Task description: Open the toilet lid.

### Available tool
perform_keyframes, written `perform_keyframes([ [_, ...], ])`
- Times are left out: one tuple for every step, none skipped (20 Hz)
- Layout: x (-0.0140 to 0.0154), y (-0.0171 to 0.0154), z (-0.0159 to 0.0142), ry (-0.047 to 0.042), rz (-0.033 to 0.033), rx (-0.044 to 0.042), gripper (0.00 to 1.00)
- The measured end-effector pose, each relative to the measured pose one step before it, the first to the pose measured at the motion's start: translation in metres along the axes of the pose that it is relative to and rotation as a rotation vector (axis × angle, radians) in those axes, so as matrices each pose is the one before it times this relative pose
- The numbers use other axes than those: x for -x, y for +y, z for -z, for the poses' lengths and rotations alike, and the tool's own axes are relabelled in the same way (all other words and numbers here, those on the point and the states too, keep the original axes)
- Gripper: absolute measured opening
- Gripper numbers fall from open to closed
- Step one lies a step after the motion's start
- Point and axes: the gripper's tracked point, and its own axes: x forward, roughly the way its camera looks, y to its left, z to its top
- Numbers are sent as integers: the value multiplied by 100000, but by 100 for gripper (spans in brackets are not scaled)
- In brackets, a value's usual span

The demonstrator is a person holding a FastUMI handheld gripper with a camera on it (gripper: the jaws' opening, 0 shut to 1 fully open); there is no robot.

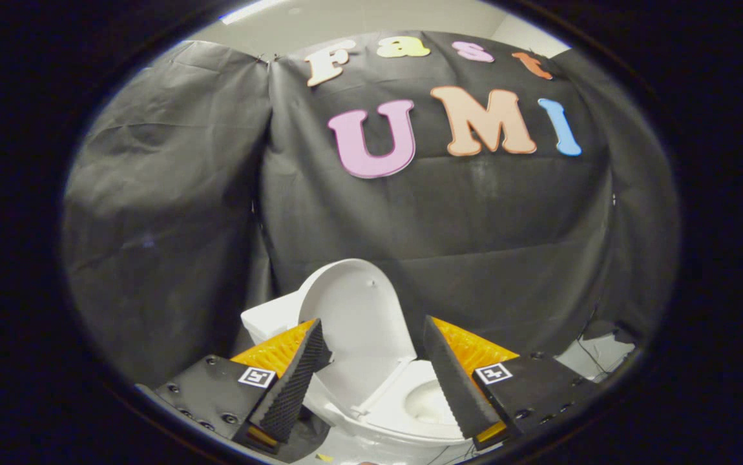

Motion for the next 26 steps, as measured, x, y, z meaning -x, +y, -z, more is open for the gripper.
perform_keyframes([
  [639,-292,-471,-1676,-101,1388,97],
  [556,-453,-529,-1264,107,1266,96],
  [542,-389,-357,-1403,-107,1120,96],
  [360,-386,-305,-537,-810,886,97],
  [300,-197,111,555,-724,746,97],
  [306,-424,-117,358,-224,890,97],
  [332,-545,21,-96,249,868,97],
  [348,-707,-11,-126,597,490,98],
  [299,-674,70,152,387,-384,98],
  [423,-617,-110,-804,-99,-1822,98],
  [378,-595,-257,-1411,400,-2196,98],
  [364,-614,-355,-1373,500,-1979,99],
  [376,-674,-198,-1153,948,-1243,98],
  [323,-704,-149,-1011,1074,-668,98],
  [432,-539,-228,-889,689,-427,98],
  [178,-477,-84,-396,502,-77,98],
  [244,-358,62,-196,131,110,98],
  [206,-513,-65,-38,736,306,98],
  [157,-596,234,352,767,-16,98],
  [101,-541,148,539,756,154,98],
  [178,-459,262,586,705,304,98],
  [197,-459,241,827,838,673,98],
  [35,-484,250,1096,691,748,98],
  [220,-370,179,734,665,902,98],
  [158,-342,104,291,516,698,98],
  [156,-246,-12,86,219,375,98],
])
